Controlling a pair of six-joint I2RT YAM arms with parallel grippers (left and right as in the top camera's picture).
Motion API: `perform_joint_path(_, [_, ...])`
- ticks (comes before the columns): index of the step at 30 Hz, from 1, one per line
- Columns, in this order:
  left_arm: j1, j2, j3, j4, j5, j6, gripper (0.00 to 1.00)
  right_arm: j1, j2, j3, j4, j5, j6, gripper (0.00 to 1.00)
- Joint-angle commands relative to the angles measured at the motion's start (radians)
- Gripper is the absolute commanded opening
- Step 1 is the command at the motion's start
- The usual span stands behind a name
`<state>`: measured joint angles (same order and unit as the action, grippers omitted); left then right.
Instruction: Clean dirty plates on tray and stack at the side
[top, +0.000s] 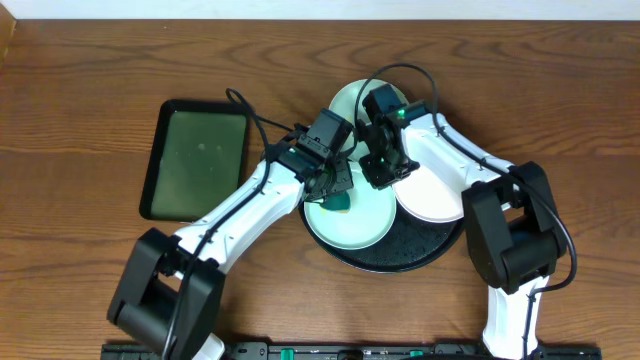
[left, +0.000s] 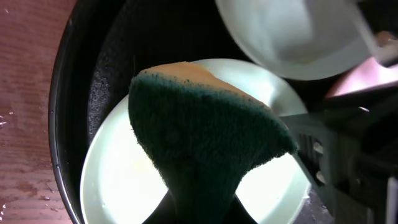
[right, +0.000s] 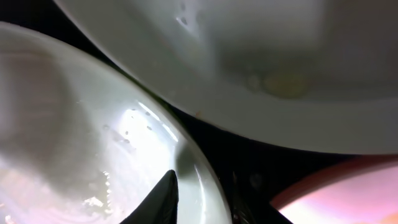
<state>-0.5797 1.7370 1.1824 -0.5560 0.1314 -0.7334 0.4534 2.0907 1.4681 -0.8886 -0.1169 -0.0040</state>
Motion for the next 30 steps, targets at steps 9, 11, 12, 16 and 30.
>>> perform_joint_path(9, [-0.028, 0.068, 0.001, 0.028, -0.009, -0.005, 0.07, 0.008, 0.018, -0.022, 0.018, -0.053, 0.032, 0.01])
perform_joint_path(11, [-0.040, 0.075, 0.001, 0.038, -0.010, -0.005, 0.07, 0.010, 0.018, -0.022, 0.021, -0.054, 0.035, 0.01])
perform_joint_path(12, [-0.045, 0.079, 0.001, 0.045, -0.010, -0.006, 0.07, 0.010, 0.018, -0.022, 0.020, -0.054, 0.037, 0.01])
perform_joint_path(16, [-0.053, 0.104, 0.001, 0.064, -0.067, -0.116, 0.07, 0.010, 0.018, -0.022, 0.018, -0.053, 0.052, 0.01])
perform_joint_path(30, [-0.052, 0.183, 0.001, 0.068, -0.257, -0.121, 0.08, 0.011, 0.018, -0.022, 0.016, -0.053, 0.051, 0.01])
